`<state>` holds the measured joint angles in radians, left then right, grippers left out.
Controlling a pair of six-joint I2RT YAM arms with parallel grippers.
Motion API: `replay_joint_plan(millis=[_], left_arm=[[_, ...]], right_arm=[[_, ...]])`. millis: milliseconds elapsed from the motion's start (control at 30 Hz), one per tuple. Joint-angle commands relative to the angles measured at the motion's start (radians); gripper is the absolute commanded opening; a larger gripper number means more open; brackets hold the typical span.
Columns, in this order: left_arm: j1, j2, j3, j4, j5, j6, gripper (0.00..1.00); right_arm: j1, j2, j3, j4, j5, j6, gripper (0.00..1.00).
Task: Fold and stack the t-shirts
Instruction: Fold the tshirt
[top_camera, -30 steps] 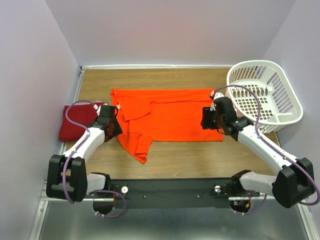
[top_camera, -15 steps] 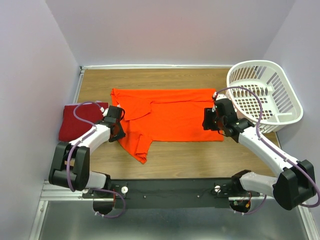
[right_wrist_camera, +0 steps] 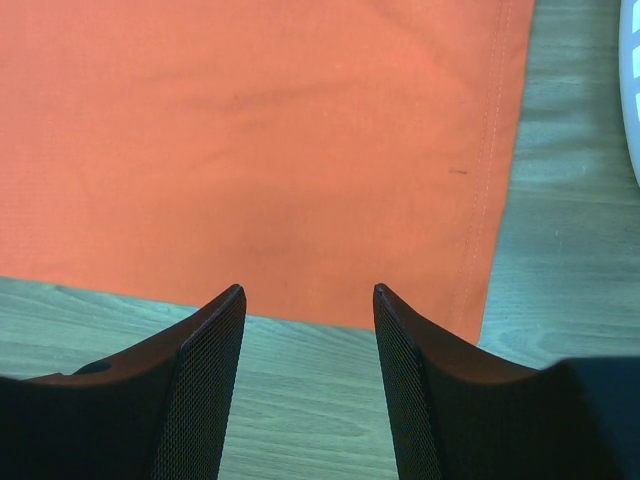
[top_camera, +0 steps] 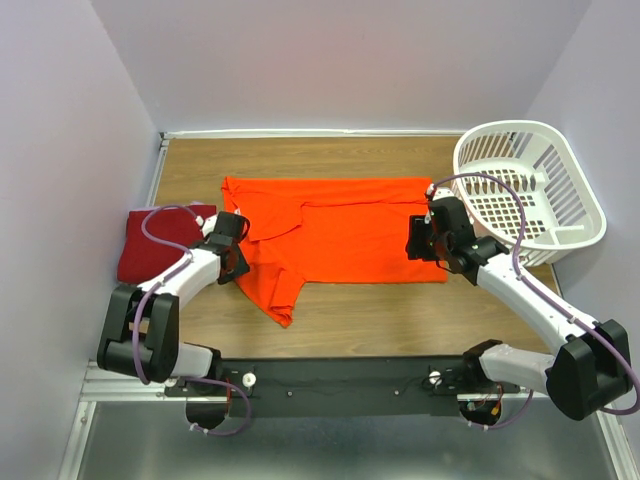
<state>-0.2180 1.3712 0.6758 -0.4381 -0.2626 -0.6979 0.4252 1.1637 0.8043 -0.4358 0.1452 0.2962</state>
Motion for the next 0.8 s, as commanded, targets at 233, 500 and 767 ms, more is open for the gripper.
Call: replay_joint_plan(millis=[233, 500, 767], left_arm=[[0.003, -0.087, -0.013, -0.010, -0.061, -0.042, 0.46], [0.005, -0.001, -0.012, -0.005, -0.021, -0.012, 0.40], [0.005, 0.034, -0.009, -0.010, -0.014, -0.005, 0.26]], right_arm=[[-0.002, -0.021, -0.014, -0.009, 0.025, 0.014, 0.61], [-0.002, -0.019, -0.005, -0.011, 0.013, 0.020, 0.61], [-0.002, -0.010, -0.010, -0.012, 0.043, 0.030, 0.61]])
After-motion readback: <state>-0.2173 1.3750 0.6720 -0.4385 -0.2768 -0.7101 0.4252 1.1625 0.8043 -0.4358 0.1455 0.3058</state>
